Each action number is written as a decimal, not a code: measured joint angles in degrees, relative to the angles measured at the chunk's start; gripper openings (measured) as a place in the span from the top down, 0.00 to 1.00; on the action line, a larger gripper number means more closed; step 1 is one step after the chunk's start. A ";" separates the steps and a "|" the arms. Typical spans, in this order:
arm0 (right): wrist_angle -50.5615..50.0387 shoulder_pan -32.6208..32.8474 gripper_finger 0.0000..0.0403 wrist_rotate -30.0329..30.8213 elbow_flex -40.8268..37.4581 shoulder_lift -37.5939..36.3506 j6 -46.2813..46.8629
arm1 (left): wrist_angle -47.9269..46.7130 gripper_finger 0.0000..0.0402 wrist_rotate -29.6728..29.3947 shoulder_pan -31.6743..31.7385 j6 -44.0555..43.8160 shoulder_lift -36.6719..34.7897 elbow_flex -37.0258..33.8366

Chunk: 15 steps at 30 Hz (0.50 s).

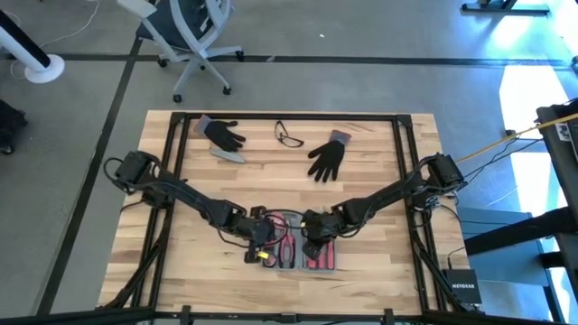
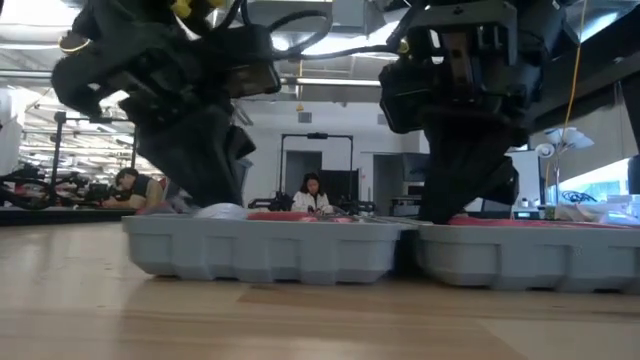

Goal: Prefit tool cases

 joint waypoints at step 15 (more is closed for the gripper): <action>0.15 -0.86 1.00 2.33 0.32 -5.15 -0.20 | -0.16 1.00 0.64 -0.10 -1.82 1.83 0.01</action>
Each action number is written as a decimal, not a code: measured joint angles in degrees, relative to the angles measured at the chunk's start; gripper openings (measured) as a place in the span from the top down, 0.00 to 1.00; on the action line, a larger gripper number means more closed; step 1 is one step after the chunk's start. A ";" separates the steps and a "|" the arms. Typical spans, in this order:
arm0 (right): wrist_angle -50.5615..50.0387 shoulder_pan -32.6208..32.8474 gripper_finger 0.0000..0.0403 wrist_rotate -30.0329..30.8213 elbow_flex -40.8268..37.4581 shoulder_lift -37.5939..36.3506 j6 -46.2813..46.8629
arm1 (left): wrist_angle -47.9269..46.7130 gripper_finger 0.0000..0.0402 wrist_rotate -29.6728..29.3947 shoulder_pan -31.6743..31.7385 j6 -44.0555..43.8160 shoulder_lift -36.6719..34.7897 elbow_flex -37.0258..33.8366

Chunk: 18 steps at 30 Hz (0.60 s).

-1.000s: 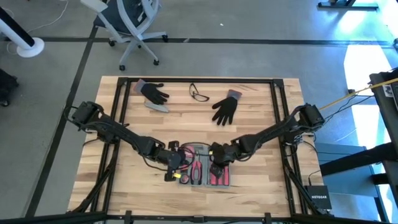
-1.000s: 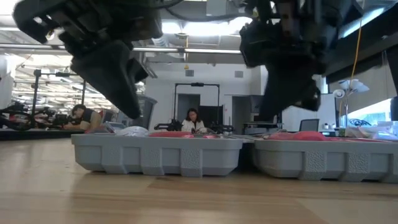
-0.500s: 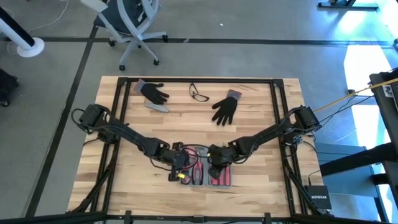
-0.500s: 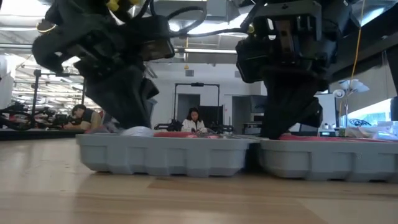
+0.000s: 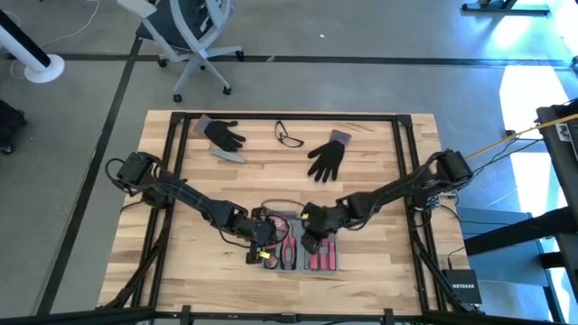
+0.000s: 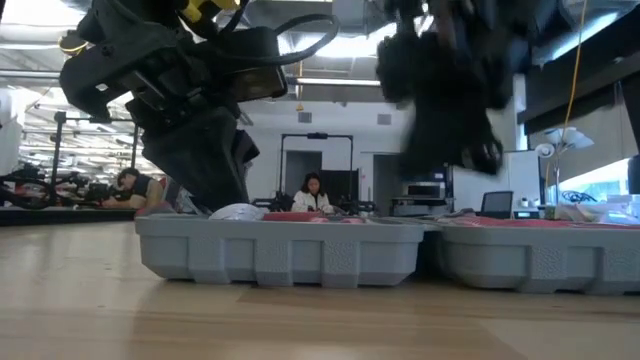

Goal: Prefit tool cases

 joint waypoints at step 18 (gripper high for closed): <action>-7.01 3.55 1.00 1.81 0.18 3.74 -0.74 | -0.07 1.00 -0.61 -0.02 -5.09 0.17 -0.09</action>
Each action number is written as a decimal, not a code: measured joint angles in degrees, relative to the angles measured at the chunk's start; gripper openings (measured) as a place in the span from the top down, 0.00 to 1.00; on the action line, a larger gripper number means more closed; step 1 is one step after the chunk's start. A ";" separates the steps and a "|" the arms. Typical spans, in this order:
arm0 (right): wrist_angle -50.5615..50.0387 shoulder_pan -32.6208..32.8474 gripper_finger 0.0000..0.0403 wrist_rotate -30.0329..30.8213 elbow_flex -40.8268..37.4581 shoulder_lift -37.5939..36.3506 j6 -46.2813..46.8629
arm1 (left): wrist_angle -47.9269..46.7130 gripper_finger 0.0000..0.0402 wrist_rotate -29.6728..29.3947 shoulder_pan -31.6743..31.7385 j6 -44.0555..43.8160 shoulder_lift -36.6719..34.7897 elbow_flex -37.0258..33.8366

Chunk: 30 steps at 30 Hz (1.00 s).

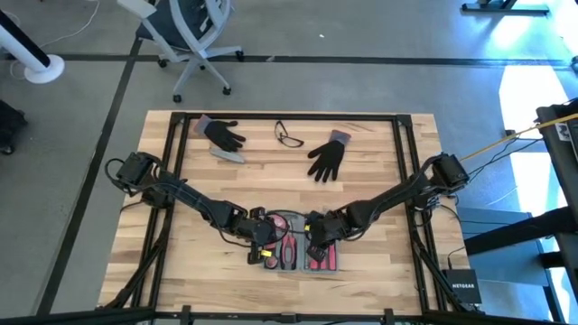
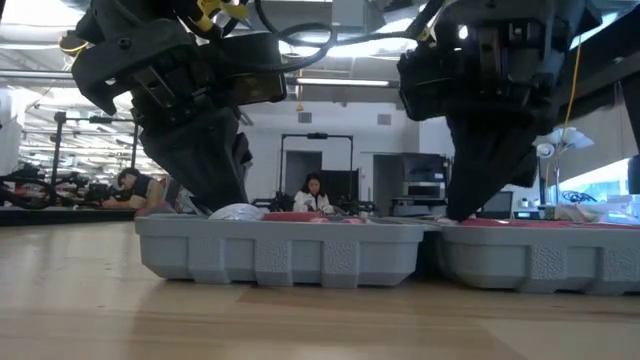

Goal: Prefit tool cases

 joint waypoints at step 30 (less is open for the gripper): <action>3.70 -4.74 0.85 0.72 1.54 -7.07 -2.00 | -8.95 0.97 -5.32 2.50 -5.04 -15.21 1.22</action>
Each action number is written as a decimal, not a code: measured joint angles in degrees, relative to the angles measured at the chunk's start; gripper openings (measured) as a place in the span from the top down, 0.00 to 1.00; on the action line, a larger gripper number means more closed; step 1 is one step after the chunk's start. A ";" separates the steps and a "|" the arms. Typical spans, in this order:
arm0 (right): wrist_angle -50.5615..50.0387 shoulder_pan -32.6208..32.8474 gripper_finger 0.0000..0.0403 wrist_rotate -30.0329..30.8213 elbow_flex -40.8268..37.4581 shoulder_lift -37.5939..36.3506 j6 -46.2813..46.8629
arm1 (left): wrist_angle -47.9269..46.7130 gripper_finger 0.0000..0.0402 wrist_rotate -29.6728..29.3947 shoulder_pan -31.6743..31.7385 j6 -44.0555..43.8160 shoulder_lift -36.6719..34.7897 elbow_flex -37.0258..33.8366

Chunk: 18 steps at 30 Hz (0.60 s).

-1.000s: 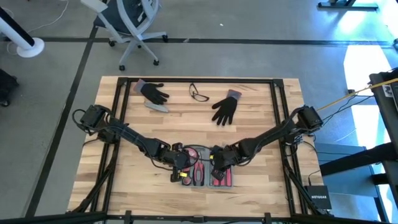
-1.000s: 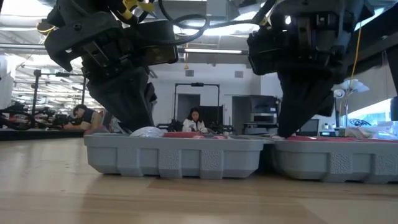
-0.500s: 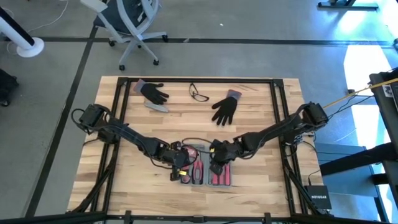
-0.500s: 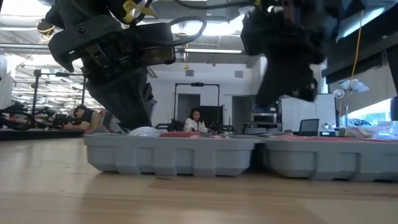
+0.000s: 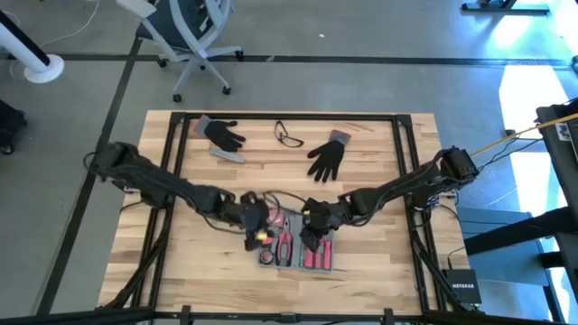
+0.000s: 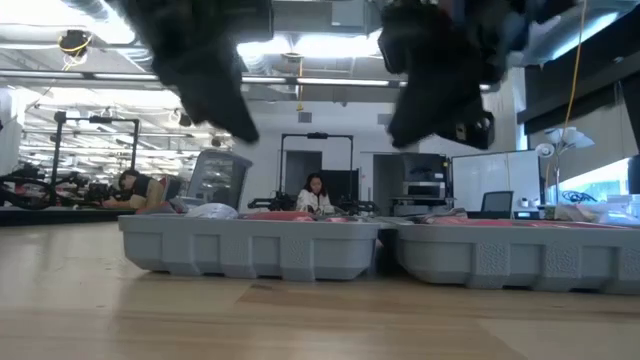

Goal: Prefit tool cases

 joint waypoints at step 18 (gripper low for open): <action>-29.16 3.05 0.55 1.77 7.68 -1.20 -8.53 | -11.35 0.77 1.25 -5.27 -41.39 -7.50 -10.68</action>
